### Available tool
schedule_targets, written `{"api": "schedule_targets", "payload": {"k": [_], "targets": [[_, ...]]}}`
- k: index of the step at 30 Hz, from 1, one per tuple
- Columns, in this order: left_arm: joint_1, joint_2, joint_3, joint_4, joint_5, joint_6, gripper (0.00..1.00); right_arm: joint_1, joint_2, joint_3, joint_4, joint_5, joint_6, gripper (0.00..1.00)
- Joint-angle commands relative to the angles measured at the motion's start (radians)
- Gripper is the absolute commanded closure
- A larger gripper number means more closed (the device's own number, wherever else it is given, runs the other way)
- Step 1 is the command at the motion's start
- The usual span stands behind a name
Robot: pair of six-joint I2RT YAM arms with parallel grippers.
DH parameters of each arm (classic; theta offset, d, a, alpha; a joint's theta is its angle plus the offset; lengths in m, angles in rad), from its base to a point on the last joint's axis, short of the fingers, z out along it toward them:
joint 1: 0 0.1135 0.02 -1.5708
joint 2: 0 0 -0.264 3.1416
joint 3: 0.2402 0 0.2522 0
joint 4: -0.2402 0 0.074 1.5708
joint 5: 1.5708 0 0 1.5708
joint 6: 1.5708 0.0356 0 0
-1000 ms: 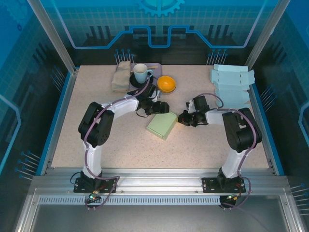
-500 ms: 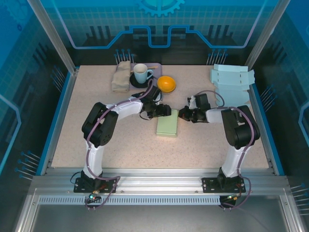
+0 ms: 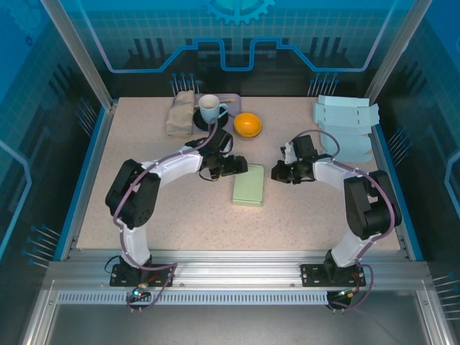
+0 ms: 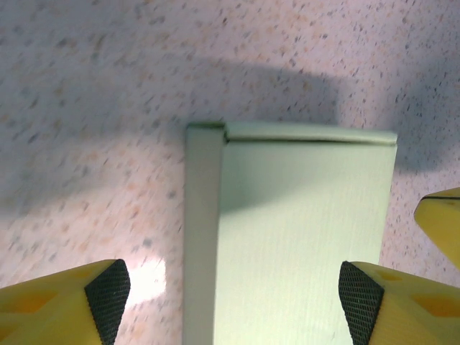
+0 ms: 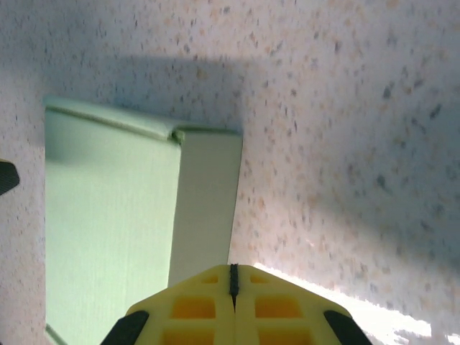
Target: Fold the paper box
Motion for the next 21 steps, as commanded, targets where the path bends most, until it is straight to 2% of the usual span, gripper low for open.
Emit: {"api": "schedule_targets", "payload": {"k": [1,7,10,15,21], "targets": [[-0.025,-0.078,-0.104,0.02,0.03,-0.049,0.2,0.006,-0.063,-0.071,-0.107,-0.047,-0.055,0.96],[-0.104,-0.113,-0.204,0.091,0.04,-0.085,0.2,0.042,-0.11,-0.194,-0.02,-0.134,0.007,0.96],[-0.122,-0.101,-0.215,0.115,0.032,-0.113,0.2,0.08,-0.1,-0.228,0.036,-0.134,0.05,0.97],[-0.158,-0.065,-0.199,0.148,0.035,-0.156,0.2,0.164,-0.076,-0.269,0.234,-0.198,0.171,0.97],[-0.189,-0.032,-0.181,0.206,0.075,-0.202,0.21,0.275,-0.072,-0.266,0.447,-0.203,0.298,0.97]]}}
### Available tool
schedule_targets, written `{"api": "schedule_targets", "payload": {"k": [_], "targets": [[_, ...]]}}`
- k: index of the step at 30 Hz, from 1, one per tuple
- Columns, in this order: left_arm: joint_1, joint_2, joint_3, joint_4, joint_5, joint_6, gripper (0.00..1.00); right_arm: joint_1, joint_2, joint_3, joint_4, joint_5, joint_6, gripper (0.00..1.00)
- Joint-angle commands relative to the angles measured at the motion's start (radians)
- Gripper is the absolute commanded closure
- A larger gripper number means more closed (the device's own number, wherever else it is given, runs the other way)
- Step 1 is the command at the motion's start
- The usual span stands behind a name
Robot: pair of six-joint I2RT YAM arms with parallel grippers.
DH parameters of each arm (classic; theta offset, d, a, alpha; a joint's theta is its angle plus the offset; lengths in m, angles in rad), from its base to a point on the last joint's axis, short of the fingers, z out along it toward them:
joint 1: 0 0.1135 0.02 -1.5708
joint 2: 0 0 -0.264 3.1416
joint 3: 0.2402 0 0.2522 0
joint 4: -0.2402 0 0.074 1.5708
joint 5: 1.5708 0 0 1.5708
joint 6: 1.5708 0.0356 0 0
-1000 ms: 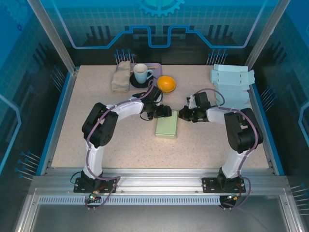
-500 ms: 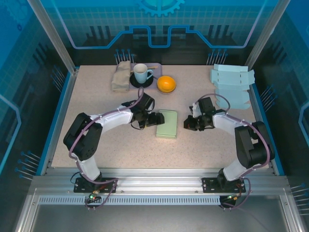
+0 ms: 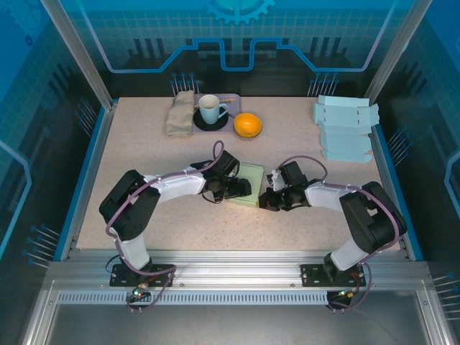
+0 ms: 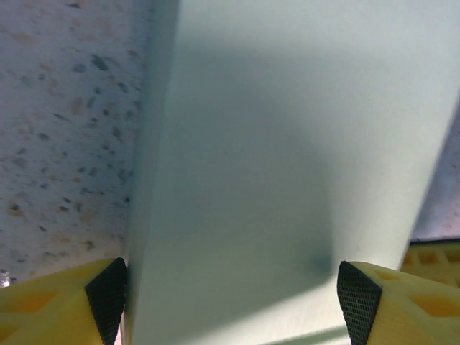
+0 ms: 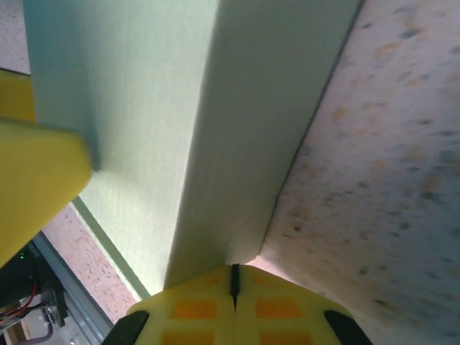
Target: Fold the paper box
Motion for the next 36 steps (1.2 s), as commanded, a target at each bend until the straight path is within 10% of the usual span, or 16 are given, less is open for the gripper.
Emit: {"api": "schedule_targets", "payload": {"k": [1,9,12,16,24,36], "targets": [[-0.038,0.033,0.027,0.097,0.119,-0.063,0.21,0.076,0.008,0.011,0.239,-0.058,0.101,0.97],[0.104,-0.083,0.078,-0.209,-0.126,0.019,0.19,0.083,-0.101,0.081,-0.194,0.209,-0.109,0.88],[0.157,-0.156,0.058,-0.293,-0.236,0.04,0.16,0.078,-0.152,0.138,-0.374,0.388,-0.234,0.7],[0.153,-0.234,-0.039,-0.236,-0.165,-0.037,0.17,0.051,-0.161,0.24,-0.411,0.495,-0.388,0.55],[-0.078,-0.208,-0.132,0.031,-0.127,-0.34,0.18,0.014,0.185,0.63,-0.475,0.525,-0.66,0.52],[-0.056,-0.041,-0.026,0.049,-0.164,-0.363,0.27,-0.028,0.368,0.7,-0.467,0.368,-0.634,0.53]]}}
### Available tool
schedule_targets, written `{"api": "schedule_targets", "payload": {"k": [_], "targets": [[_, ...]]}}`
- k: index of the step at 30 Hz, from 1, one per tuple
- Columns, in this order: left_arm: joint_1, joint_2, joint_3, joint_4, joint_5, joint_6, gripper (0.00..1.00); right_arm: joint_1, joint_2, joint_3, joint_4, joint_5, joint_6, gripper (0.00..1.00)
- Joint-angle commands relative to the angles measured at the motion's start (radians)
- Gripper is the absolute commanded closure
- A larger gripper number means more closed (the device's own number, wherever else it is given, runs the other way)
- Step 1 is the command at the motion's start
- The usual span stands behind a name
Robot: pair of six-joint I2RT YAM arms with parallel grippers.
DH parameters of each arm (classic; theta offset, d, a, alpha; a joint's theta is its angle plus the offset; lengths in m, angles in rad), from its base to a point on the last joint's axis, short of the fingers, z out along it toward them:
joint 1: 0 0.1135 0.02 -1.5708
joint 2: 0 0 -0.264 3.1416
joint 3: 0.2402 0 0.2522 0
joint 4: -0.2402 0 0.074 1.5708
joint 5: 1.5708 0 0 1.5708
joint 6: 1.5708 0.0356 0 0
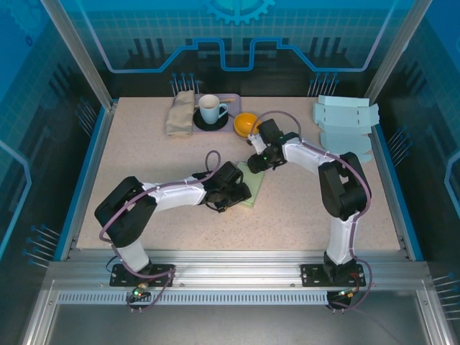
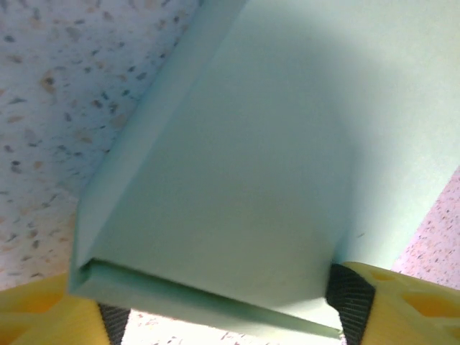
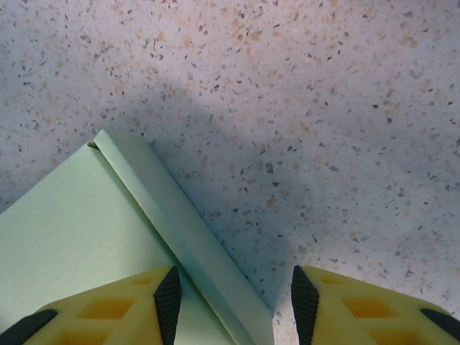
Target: Fold the paper box
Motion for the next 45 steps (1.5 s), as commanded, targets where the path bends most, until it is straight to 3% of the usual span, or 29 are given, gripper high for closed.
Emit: {"api": "schedule_targets", "payload": {"k": [1,7,15,22,29,37,45], "targets": [[0.036,0.023,0.062,-0.012,-0.041,-0.002,0.3,-0.012,-0.005,-0.046,-0.009,-0.087,0.019,0.53],[0.141,0.035,0.145,-0.092,-0.062,0.079,0.41,-0.008,-0.041,-0.135,0.07,-0.226,0.143,0.56],[0.307,0.079,0.197,-0.146,-0.027,0.206,0.42,0.087,-0.007,-0.083,0.156,-0.316,0.305,0.57],[0.502,0.101,0.235,-0.203,-0.066,0.338,0.42,0.174,0.122,0.097,0.228,-0.272,0.423,0.57],[0.655,0.156,0.313,-0.261,-0.124,0.431,0.42,0.242,0.349,0.395,0.22,-0.253,0.477,0.57],[0.771,0.226,0.394,-0.295,-0.14,0.48,0.36,0.294,0.485,0.589,0.241,-0.198,0.508,0.56],[0.815,0.253,0.425,-0.314,-0.16,0.497,0.22,0.301,0.447,0.584,0.199,-0.138,0.466,0.53]]}}
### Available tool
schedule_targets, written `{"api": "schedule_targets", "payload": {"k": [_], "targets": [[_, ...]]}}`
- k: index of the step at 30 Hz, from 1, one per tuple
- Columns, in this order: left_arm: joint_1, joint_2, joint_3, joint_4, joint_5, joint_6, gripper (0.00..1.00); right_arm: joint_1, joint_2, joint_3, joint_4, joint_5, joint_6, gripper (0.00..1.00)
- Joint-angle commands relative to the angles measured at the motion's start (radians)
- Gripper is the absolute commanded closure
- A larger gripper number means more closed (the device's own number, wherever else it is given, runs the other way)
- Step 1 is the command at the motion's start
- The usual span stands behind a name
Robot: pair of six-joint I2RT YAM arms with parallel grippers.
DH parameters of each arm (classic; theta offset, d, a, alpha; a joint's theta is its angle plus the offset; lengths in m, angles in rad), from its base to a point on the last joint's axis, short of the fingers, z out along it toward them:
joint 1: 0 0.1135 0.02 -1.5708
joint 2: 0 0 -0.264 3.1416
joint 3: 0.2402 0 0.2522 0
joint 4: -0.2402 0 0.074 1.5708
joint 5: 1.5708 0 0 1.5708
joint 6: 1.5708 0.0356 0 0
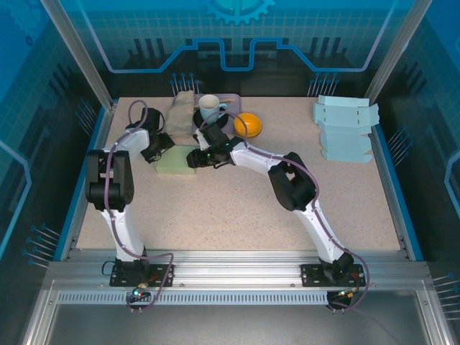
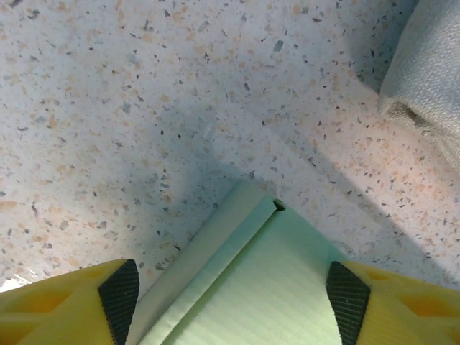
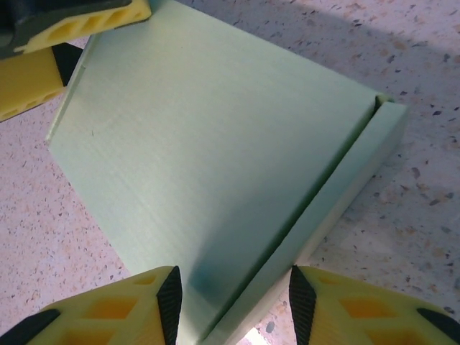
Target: Fold the paper box
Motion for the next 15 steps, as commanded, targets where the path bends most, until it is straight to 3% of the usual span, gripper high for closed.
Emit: {"api": "schedule_targets", "payload": {"k": [1,7,11,15], "targets": [[0.019,0.01,0.015,-0.045,-0.019,0.013,0.2,0.003,-0.039,-0.001,-0.023,0.049,-0.042,0.53],[0.045,-0.042,0.035,-0.093,-0.061,0.006,0.13,-0.032,-0.157,-0.081,-0.07,0.079,-0.126,0.52],[0.052,-0.153,0.044,-0.13,-0.079,0.011,0.13,-0.057,-0.3,-0.159,-0.131,0.188,-0.223,0.52],[0.05,-0.289,0.049,-0.182,-0.02,0.001,0.13,-0.121,-0.43,-0.21,-0.222,0.303,-0.317,0.52]]}}
